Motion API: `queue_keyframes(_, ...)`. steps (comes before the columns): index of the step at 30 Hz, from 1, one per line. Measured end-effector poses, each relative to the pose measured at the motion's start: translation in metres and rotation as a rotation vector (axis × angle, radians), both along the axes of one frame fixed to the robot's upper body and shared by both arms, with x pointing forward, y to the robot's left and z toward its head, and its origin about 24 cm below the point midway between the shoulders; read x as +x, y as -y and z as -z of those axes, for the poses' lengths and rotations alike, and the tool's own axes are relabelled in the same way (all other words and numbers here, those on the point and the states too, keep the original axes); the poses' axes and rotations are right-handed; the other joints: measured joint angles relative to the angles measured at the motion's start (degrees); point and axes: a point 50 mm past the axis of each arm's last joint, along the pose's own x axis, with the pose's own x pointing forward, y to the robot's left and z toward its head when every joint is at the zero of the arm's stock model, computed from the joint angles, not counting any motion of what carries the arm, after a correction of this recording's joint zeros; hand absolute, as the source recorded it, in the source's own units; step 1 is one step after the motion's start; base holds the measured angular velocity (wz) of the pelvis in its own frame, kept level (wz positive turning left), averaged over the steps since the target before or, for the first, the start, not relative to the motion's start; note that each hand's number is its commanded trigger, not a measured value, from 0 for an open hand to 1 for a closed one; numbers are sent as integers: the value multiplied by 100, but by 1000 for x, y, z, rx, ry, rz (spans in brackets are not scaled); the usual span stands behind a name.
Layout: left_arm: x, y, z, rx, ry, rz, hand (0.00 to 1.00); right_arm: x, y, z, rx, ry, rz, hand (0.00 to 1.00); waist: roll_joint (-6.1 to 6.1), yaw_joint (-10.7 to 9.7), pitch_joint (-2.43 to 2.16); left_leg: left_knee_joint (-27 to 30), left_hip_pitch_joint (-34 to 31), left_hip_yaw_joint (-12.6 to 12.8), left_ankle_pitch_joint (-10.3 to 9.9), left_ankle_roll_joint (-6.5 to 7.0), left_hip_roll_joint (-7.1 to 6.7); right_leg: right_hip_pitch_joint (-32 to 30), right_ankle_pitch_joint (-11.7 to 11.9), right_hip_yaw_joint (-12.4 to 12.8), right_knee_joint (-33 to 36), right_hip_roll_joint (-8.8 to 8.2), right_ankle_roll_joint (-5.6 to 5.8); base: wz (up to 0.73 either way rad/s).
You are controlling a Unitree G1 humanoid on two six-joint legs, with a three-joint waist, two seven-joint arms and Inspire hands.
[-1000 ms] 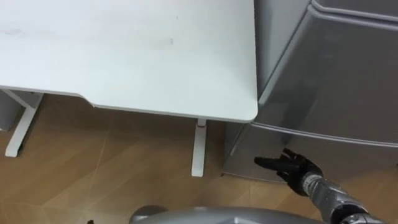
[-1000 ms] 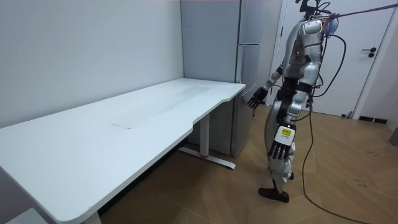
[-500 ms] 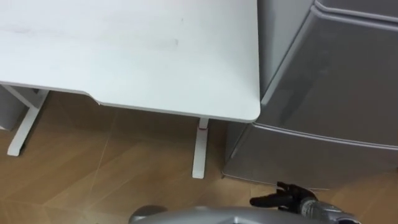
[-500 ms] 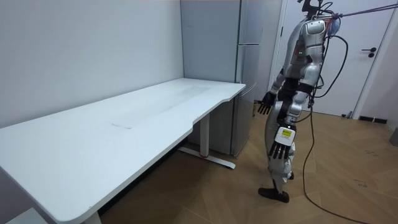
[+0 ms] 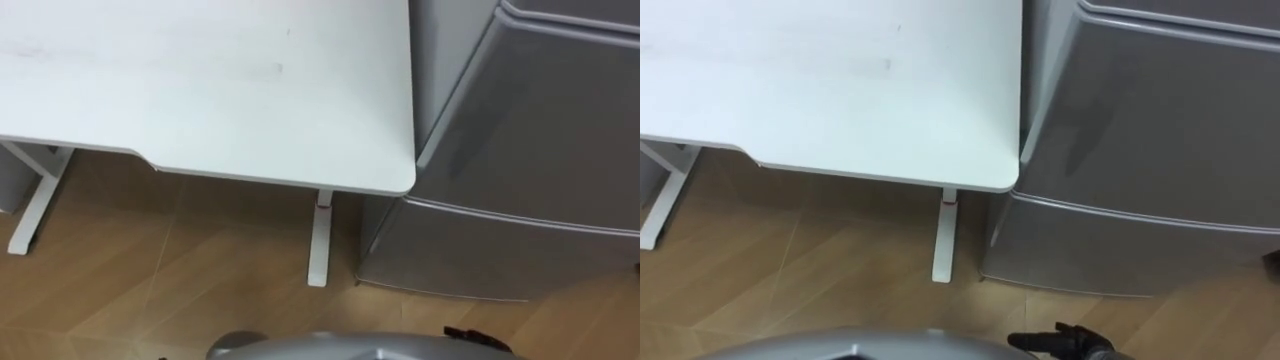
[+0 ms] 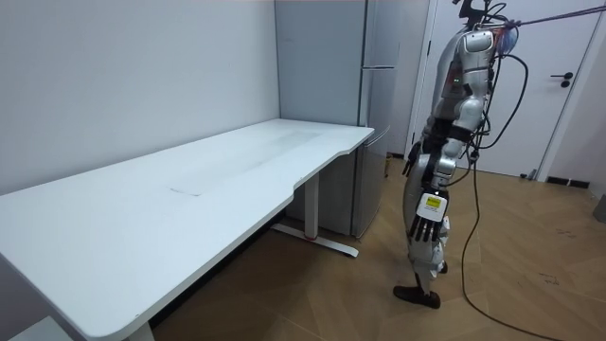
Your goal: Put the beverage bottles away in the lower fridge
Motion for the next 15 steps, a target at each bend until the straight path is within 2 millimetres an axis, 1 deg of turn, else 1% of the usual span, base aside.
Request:
queue_keyframes(2, -3, 0, 0, 1, -10, -2, 0, -3, 0, 0, 2, -5, 17, 0, 3, -13, -2, -14, 33, 8, 0, 0, 0, 23, 0, 9, 2, 0, 0, 0)
queue_keyframes(6, -4, 0, 0, 0, -38, 27, 0, -6, -1, 0, 15, -7, 55, 0, 10, -119, -2, -18, 91, 21, 0, 0, 1, 68, 0, 60, -4, 1, 0, -2)
queue_keyframes(11, -4, 1, 1, -17, -58, 45, 0, -12, 1, 1, 9, -15, 95, 0, 34, -117, -12, -115, 213, 139, -3, 4, 2, 106, -7, 265, -3, 1, 6, -14)
queue_keyframes(12, -4, 1, 1, -14, -64, 56, 0, -15, 1, 1, 6, -19, 115, 0, 50, -121, -21, -125, 215, 153, -12, 17, 2, 102, -8, 291, -1, 2, 8, -11)
queue_keyframes(15, -4, 1, 0, -17, -79, 79, 0, -16, 2, 1, 0, -33, 139, 0, 74, -135, -31, -136, 242, 176, -17, 25, -1, 93, -8, 334, 12, 1, 9, -7)
